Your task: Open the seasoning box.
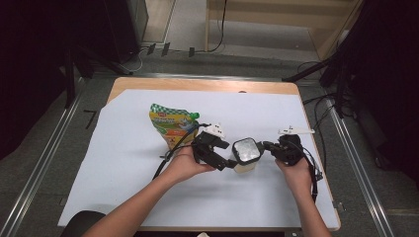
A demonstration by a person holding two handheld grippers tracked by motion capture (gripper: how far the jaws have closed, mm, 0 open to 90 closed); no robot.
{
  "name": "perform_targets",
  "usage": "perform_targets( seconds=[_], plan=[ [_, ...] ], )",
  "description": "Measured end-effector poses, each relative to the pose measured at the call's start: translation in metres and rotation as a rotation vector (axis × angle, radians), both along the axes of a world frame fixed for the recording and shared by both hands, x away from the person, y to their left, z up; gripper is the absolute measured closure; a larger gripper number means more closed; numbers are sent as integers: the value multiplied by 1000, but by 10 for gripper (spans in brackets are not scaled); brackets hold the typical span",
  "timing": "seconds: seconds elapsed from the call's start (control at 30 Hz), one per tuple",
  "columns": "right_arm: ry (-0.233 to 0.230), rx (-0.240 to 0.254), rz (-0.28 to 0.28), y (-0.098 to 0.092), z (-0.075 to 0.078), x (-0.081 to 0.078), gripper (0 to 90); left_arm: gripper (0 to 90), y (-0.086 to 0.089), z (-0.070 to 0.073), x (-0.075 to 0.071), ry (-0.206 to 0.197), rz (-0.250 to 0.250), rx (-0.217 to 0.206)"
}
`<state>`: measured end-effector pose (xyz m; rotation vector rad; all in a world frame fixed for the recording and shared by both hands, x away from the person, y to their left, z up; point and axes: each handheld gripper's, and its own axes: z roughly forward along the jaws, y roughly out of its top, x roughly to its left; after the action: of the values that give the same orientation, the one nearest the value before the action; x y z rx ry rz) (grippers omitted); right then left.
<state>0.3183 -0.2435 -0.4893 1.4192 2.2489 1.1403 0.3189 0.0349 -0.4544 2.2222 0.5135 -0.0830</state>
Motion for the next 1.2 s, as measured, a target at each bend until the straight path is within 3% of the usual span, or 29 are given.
perform_targets(
  seconds=[0.1,0.2,0.37,0.53,0.9,1.03,1.2],
  plan=[
    [2,-12,6,3,-1,0,900,214,-1,-2,1,-3,3,-2],
    [-7,-25,5,5,-1,0,900,196,-4,-7,3,22,-8,-5],
    [-8,-29,-5,7,-2,-1,900,182,-8,-10,0,-26,-30,17],
    [-9,-36,-9,9,-3,-1,900,195,-10,-13,1,-14,-23,23],
    [-17,-48,8,19,-3,-5,900,157,-12,-16,-2,-35,-20,17],
    [-12,-50,9,22,-3,-7,900,152,-14,-18,-5,-68,-14,12],
    [-6,-46,7,24,-4,-8,900,145,-14,-19,-5,-66,-14,6]
  ],
)
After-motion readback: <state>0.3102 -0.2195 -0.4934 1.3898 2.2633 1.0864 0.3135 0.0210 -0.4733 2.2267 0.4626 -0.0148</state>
